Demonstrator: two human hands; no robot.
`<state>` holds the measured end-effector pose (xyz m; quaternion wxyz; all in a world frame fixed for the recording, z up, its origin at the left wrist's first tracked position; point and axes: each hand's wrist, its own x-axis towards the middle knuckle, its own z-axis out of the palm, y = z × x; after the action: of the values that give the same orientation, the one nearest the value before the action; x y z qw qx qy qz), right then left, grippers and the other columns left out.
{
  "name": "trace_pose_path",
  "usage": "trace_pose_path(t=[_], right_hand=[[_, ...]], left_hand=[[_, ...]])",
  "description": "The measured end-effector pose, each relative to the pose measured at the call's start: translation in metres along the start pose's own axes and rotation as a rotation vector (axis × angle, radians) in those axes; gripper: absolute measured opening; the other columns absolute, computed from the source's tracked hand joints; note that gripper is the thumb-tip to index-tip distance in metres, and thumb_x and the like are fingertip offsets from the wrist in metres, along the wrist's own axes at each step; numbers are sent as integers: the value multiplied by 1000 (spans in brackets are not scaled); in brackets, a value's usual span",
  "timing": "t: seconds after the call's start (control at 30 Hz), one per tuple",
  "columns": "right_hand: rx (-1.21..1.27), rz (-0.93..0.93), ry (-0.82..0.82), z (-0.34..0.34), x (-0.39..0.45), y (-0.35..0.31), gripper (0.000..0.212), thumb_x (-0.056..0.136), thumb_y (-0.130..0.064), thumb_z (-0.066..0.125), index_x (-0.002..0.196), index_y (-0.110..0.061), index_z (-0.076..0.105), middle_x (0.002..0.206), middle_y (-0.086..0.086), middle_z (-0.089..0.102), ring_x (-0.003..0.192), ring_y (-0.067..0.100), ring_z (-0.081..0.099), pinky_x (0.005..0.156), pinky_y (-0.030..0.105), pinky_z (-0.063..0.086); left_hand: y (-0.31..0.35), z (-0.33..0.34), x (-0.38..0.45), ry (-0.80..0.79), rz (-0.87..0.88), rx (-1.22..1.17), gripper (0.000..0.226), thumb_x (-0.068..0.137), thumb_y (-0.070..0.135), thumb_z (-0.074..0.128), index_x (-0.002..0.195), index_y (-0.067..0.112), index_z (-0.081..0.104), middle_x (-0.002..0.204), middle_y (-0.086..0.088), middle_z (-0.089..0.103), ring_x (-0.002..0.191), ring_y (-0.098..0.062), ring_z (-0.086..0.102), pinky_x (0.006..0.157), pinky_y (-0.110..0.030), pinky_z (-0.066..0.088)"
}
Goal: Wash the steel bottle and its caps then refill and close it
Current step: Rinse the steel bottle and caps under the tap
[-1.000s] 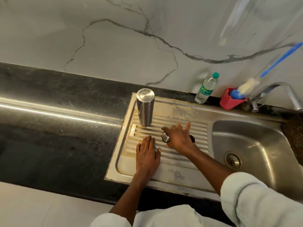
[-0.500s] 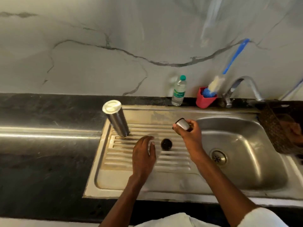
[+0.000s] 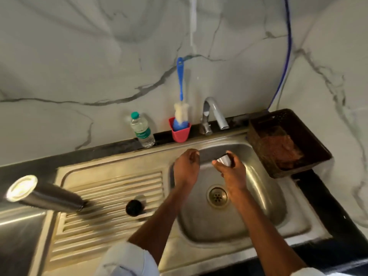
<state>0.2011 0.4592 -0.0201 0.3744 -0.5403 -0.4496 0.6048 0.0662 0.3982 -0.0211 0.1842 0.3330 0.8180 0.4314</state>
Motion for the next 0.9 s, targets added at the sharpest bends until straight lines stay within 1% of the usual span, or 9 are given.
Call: trace_pose_path(t=[0.1, 0.23, 0.3, 0.4, 0.57, 0.67, 0.73, 0.83, 0.9], right_hand=[[-23, -19, -36, -8, 24, -1, 73, 73, 4, 85, 138, -17, 61, 118, 1, 68, 101, 11, 65, 76, 11, 54], [-73, -14, -120, -10, 56, 5, 76, 67, 10, 84, 134, -19, 63, 121, 2, 71, 109, 13, 67, 97, 33, 58], [-110, -24, -157, -10, 67, 9, 76, 66, 11, 84, 132, -19, 61, 122, 3, 70, 113, 17, 67, 94, 27, 57], [-152, -36, -207, -9, 76, 14, 77, 68, 8, 85, 134, -21, 58, 127, -1, 67, 114, 9, 64, 90, 16, 53], [-137, -9, -316, -9, 84, 23, 82, 75, 6, 82, 144, -28, 55, 136, -9, 63, 120, 1, 60, 99, 22, 54], [-106, -9, -331, -6, 86, 25, 79, 75, 10, 80, 142, -25, 58, 135, -7, 65, 123, 6, 61, 98, 22, 54], [-90, -5, -334, -4, 87, 26, 77, 75, 10, 80, 140, -25, 59, 136, -7, 65, 124, 8, 61, 99, 23, 54], [-54, 7, -333, -3, 86, 27, 75, 74, 12, 79, 135, -28, 61, 132, -9, 66, 121, 7, 62, 97, 25, 55], [-28, 25, -330, -2, 84, 29, 75, 73, 14, 79, 129, -34, 63, 130, -7, 67, 119, 8, 64, 89, 22, 56]], left_hand=[[16, 27, 38, 4, -81, 21, 22, 100, 16, 60, 111, 19, 78, 110, -8, 79, 105, -31, 71, 87, -38, 54], [28, 56, 78, -43, -135, -16, 42, 95, 6, 65, 135, 16, 70, 122, -4, 76, 112, -25, 70, 78, -13, 43], [30, 65, 92, -46, -98, 10, 44, 95, 20, 74, 138, 22, 68, 123, 2, 77, 112, -18, 70, 83, -18, 45], [39, 71, 106, -38, -78, 35, 32, 94, 23, 78, 126, 19, 76, 114, -2, 79, 104, -18, 73, 82, -25, 53], [34, 78, 112, 24, -33, 48, 7, 96, 11, 74, 95, 9, 81, 84, -6, 76, 77, -13, 58, 77, -45, 59], [28, 83, 113, 26, -70, -27, 37, 97, 12, 74, 70, 35, 61, 67, 19, 56, 67, -5, 51, 65, -33, 53], [28, 85, 110, 38, -78, -68, 39, 97, 12, 74, 73, 39, 59, 68, 27, 51, 64, 4, 47, 64, -23, 45], [23, 87, 111, 42, -64, -118, 10, 97, 12, 74, 90, 17, 79, 69, 28, 55, 66, 3, 52, 69, -27, 50], [21, 88, 112, 50, -69, -135, 9, 97, 12, 75, 91, 13, 81, 68, 28, 58, 66, -1, 55, 69, -28, 51]])
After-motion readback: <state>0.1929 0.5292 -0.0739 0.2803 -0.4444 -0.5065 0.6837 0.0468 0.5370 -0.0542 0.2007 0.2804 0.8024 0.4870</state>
